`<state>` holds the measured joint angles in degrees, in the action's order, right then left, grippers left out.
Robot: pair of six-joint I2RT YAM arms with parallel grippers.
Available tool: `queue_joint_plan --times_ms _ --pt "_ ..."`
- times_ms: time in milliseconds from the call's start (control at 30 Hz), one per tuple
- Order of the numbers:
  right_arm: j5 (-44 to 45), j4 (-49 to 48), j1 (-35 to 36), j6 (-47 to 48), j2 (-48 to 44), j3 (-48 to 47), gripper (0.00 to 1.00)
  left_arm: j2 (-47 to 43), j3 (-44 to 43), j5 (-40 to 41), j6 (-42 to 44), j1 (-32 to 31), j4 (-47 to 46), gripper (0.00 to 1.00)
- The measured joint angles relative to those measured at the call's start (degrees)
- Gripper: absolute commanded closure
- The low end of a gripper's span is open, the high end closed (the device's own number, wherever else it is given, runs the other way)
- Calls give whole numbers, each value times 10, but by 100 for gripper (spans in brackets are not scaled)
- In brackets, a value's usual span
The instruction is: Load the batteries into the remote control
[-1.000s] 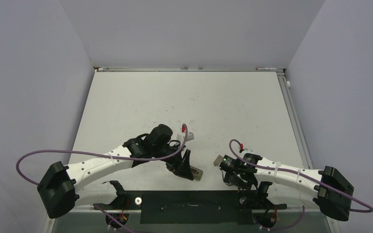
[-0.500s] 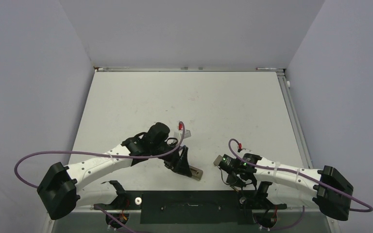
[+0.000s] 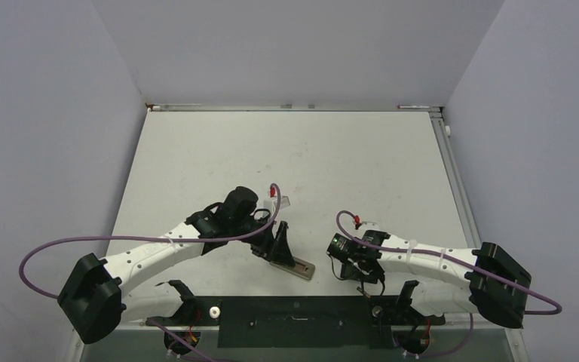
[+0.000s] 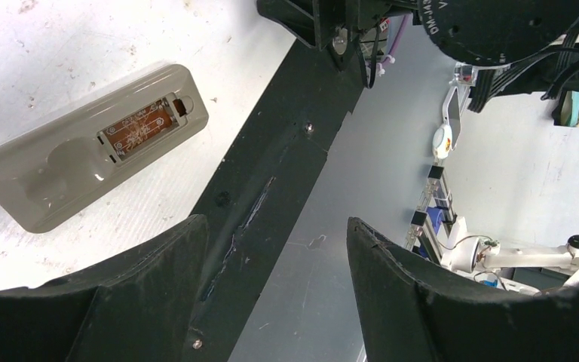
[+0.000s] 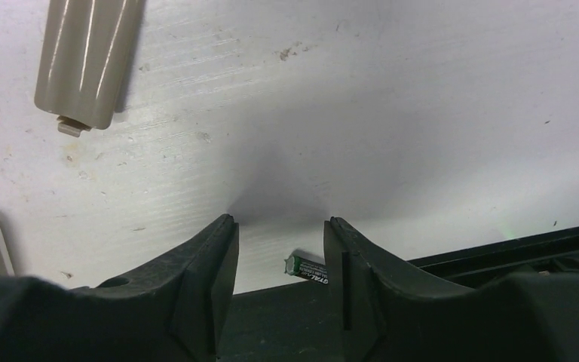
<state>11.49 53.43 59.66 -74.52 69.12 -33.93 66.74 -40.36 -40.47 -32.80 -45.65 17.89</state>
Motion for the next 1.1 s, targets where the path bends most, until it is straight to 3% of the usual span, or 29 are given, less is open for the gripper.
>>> queue_joint_plan --times_ms 367,733,1100 --pt "-36 -9 24 107 -28 -1 52 0 5 -1 0 4 2 34" --pt "-45 7 72 124 -11 3 49 11 5 -1 0 4 2 32" --pt "-57 -12 71 121 -26 22 59 20 5 -1 0 5 2 32"
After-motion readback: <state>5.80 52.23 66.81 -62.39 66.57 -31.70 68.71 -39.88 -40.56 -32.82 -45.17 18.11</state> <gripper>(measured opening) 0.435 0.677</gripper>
